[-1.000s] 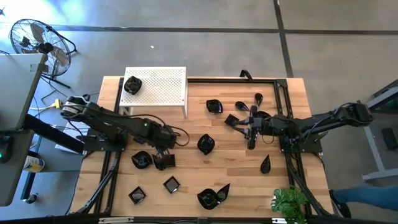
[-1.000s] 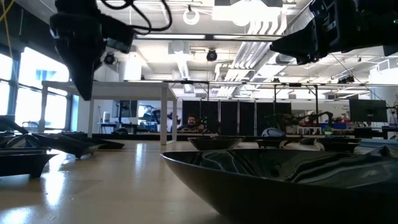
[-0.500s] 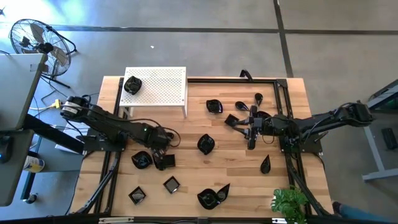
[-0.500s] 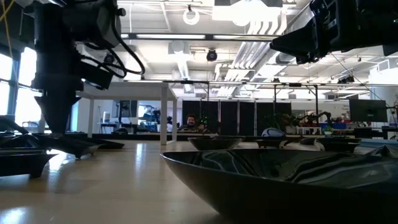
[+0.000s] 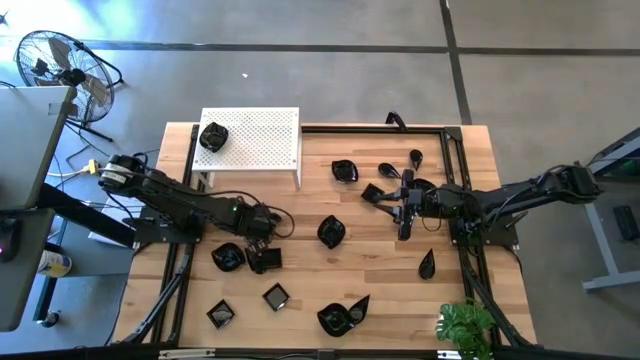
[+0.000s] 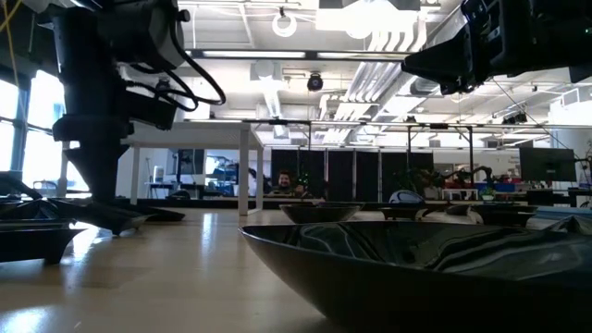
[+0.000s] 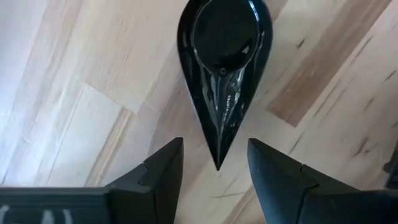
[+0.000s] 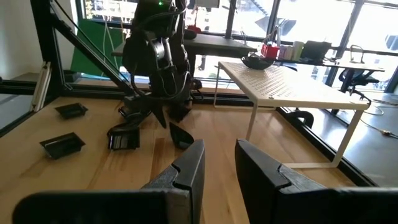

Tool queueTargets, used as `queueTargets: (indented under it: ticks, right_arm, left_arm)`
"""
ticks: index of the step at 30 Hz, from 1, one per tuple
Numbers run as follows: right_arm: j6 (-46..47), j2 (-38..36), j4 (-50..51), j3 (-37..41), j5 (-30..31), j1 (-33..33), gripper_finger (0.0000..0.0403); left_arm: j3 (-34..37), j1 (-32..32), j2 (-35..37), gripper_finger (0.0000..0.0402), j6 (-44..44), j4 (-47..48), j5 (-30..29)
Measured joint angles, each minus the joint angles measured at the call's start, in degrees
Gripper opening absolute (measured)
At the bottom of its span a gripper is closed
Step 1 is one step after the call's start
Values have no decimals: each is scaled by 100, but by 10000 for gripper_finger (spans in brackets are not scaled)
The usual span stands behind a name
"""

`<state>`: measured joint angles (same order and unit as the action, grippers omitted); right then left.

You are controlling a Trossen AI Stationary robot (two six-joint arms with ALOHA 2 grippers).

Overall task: Pick & Place Mini shaped plates
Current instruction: Put the black drop shaped plate on the shelf

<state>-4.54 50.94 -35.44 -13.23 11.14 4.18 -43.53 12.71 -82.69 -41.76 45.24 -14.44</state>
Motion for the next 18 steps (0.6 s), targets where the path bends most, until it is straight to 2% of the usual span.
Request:
queueTargets:
  ticks: [8,18]
  right_arm:
    - [0,0,0,0,0,1,78]
    - [0,0,1,0,1,-1,78]
  left_arm:
    - [0,0,-340,163,163,0,-45]
    - [0,0,-385,50,464,-61,78]
